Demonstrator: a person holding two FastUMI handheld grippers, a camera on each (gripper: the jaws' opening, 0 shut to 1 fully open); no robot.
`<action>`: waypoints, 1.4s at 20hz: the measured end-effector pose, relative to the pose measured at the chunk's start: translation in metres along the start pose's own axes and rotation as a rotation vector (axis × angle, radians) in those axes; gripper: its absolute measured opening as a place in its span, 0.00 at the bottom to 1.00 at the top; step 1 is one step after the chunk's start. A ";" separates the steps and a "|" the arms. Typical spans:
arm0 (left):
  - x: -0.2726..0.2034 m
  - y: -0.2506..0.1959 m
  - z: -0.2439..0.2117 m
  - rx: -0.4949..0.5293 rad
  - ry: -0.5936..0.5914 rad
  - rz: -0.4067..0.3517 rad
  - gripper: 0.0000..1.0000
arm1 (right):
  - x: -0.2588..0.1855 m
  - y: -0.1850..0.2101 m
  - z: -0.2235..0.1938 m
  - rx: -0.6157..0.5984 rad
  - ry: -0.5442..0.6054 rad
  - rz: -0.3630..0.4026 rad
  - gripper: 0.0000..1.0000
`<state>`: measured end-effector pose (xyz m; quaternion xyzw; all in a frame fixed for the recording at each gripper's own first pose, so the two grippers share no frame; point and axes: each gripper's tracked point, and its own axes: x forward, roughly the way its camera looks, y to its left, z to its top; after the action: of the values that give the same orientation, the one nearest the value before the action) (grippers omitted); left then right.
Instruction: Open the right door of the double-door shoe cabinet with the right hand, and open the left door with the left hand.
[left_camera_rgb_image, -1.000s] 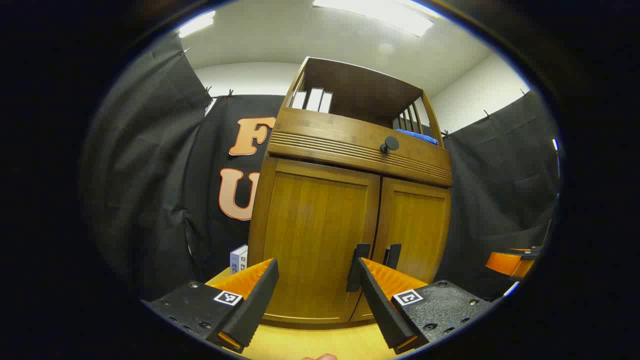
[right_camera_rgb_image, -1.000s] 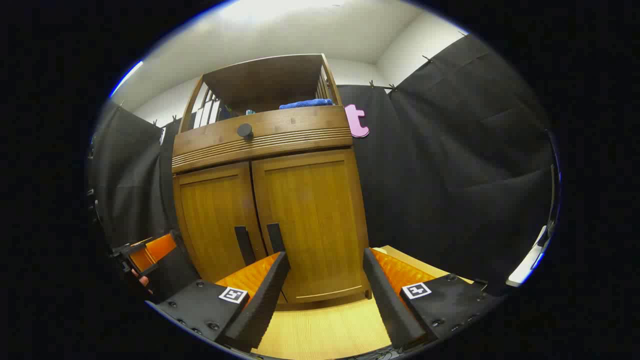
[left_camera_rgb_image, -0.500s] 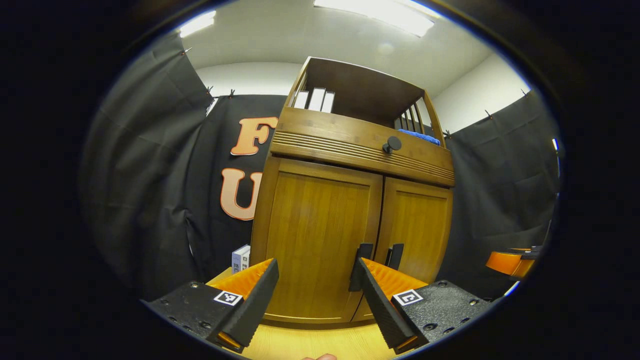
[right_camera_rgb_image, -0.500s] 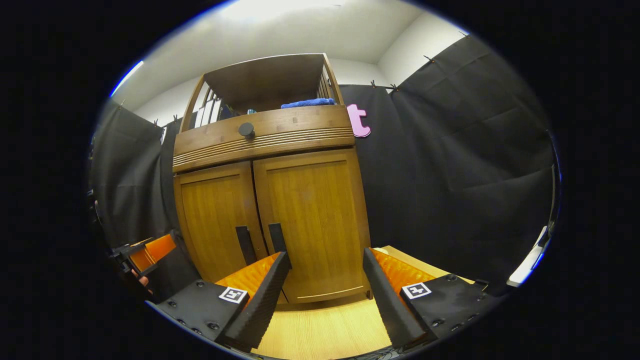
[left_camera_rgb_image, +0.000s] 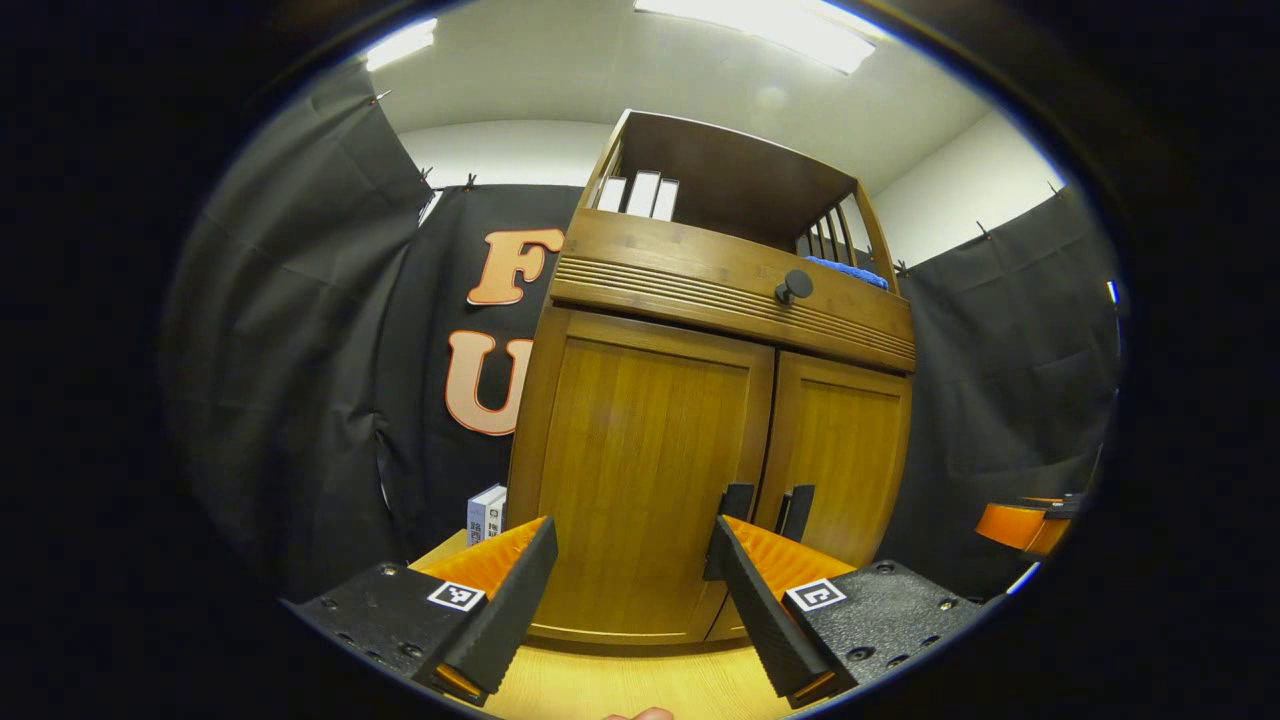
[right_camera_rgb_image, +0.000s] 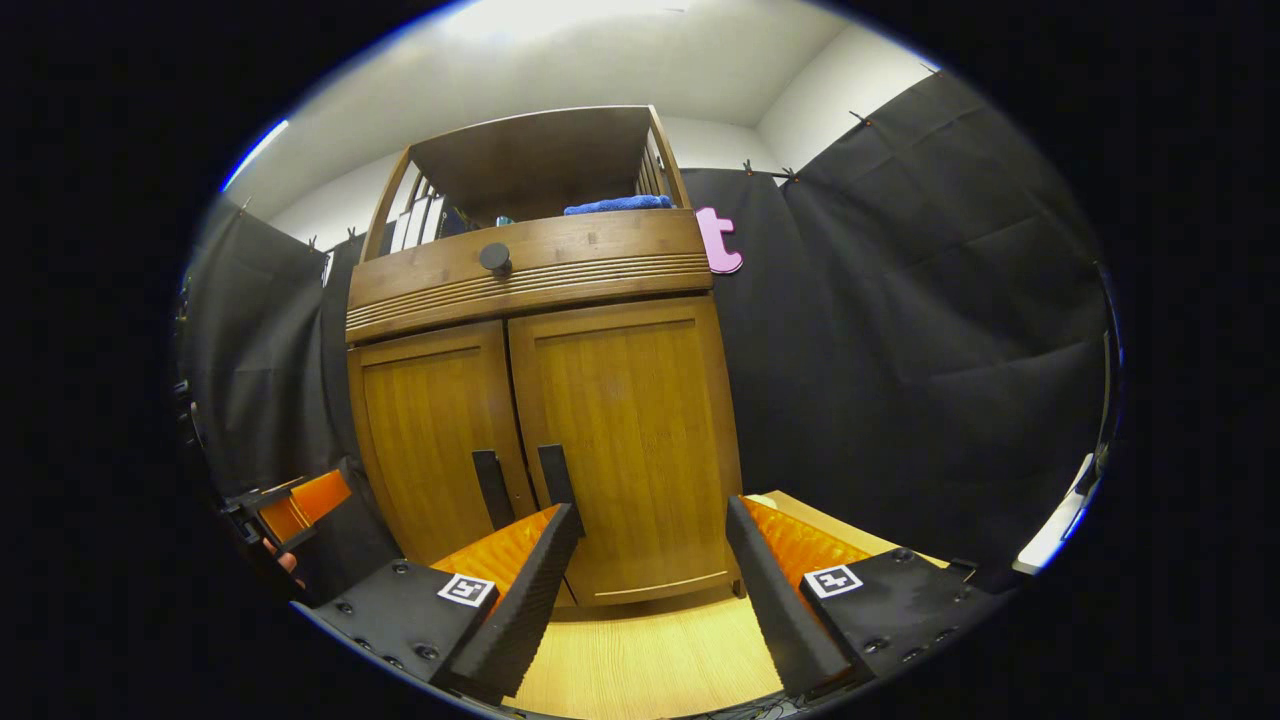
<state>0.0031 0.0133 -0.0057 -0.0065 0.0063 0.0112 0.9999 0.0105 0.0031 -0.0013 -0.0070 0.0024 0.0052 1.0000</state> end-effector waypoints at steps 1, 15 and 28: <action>0.000 0.000 -0.001 -0.001 0.002 0.001 0.92 | 0.000 0.000 0.000 -0.001 0.001 0.001 0.90; 0.006 0.012 -0.006 0.004 0.003 0.031 0.92 | 0.010 0.013 -0.008 -0.001 0.015 0.024 0.90; 0.008 0.013 -0.004 0.024 -0.028 0.033 0.95 | 0.039 0.015 0.000 0.002 -0.014 0.045 0.97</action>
<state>0.0104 0.0263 -0.0105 0.0056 -0.0072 0.0279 0.9996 0.0490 0.0185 -0.0016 -0.0062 -0.0044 0.0279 0.9996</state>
